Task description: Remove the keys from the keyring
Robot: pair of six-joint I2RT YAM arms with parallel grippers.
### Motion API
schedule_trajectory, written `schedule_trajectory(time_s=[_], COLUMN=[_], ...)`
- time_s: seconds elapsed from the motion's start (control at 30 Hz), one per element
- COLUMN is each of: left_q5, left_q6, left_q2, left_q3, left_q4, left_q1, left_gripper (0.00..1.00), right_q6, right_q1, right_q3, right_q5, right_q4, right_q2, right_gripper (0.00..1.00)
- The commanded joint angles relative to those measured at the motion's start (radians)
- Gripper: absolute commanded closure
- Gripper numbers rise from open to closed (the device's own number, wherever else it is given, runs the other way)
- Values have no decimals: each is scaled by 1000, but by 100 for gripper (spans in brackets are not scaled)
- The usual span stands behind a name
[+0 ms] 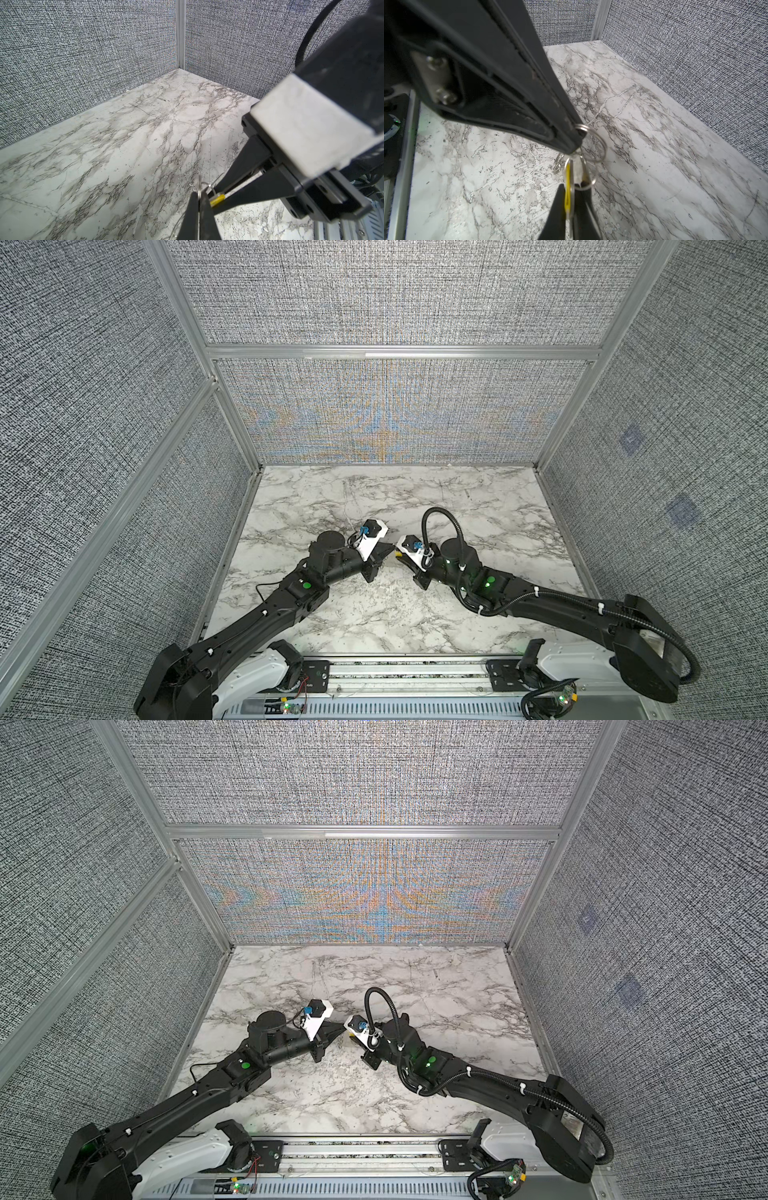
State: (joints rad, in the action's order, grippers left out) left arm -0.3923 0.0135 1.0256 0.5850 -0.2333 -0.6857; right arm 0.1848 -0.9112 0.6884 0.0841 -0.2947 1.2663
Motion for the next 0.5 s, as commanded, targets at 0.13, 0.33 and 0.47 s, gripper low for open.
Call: schedule_trajectory(time_s=[0.13,0.33,0.47], left_q5=[33,44,61], left_q6=[-58,-98,-118], left_q2=[4,-8,-19], left_q3=[22,26,24], left_q4=[28,82,110], left_q1=[0,0,0], left_gripper=[100,100,100], right_q6=[-40,-56,-67], right_q1=[-2,4,18], right_q3=[63,155,209], right_q5=[120,100,117], right_q4=[87,271,374], right_q2=[-39,-42,-39], right_gripper=[98,99,99])
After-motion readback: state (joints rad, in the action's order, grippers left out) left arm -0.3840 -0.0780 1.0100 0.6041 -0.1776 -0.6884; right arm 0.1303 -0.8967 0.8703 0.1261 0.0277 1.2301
